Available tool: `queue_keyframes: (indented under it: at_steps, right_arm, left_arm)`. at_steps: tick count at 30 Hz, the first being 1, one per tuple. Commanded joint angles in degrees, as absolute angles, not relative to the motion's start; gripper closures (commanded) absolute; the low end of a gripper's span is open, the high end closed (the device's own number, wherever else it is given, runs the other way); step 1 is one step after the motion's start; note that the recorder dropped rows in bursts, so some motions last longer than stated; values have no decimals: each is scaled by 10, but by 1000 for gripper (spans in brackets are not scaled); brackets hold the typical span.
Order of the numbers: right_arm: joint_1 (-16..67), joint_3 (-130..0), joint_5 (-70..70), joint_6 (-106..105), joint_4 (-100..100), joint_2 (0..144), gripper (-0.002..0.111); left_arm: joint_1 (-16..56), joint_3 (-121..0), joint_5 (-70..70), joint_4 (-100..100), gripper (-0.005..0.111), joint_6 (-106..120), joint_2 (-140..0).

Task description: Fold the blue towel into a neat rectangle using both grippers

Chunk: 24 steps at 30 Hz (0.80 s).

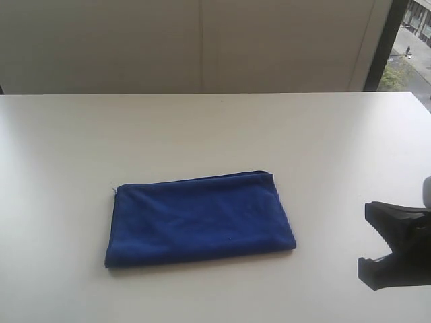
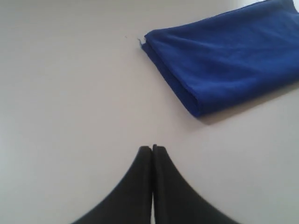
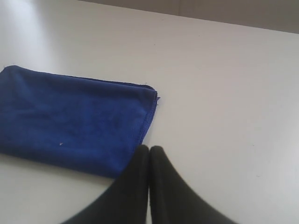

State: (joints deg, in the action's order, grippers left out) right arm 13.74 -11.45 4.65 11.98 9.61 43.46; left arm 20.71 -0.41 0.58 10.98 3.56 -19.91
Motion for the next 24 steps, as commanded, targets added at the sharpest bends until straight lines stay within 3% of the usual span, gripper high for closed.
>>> queue_keyframes:
  at_steps: [1,4,9,18,24]
  right_arm:
    - [134,-111,53,122,97,429,108]
    - [134,-111,53,122,97,429,108]
    - [134,-111,53,122,97,429,108]
    - [134,-111,53,122,97,429,108]
    - [134,-111,53,122,97,429,108]
  left_arm:
    - [207,0,-54,109,107,28,-134]
    - [207,0,-123,87,107,21,-90]
    - [202,0,-118,64,107,7,-34]
    - [77,0,-127,62,107,0,-13]
    - [63,0,-127,59,107,0,-13]
